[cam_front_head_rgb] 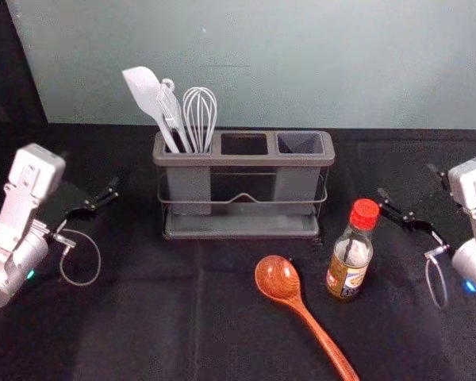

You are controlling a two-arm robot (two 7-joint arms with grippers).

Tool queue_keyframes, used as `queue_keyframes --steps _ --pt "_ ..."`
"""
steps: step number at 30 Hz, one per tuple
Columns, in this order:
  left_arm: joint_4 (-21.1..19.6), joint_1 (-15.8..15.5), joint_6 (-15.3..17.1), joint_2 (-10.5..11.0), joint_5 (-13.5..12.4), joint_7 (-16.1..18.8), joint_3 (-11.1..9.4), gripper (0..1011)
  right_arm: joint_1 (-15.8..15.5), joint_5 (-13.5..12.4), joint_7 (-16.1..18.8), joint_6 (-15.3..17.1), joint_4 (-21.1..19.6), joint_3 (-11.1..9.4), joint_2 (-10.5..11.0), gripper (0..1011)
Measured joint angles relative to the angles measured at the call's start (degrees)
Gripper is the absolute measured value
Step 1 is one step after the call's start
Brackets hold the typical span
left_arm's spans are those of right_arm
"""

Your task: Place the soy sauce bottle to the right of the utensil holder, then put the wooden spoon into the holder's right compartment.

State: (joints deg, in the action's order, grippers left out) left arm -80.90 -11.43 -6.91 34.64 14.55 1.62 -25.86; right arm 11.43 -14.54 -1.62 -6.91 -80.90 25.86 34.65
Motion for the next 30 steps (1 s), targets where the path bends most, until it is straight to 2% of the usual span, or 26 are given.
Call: queue_keyframes --steps 30 --pt "0.0 0.0 0.0 0.0 0.0 0.0 0.0 1005 0.0 0.0 0.0 0.0 0.0 0.0 0.0 1003"
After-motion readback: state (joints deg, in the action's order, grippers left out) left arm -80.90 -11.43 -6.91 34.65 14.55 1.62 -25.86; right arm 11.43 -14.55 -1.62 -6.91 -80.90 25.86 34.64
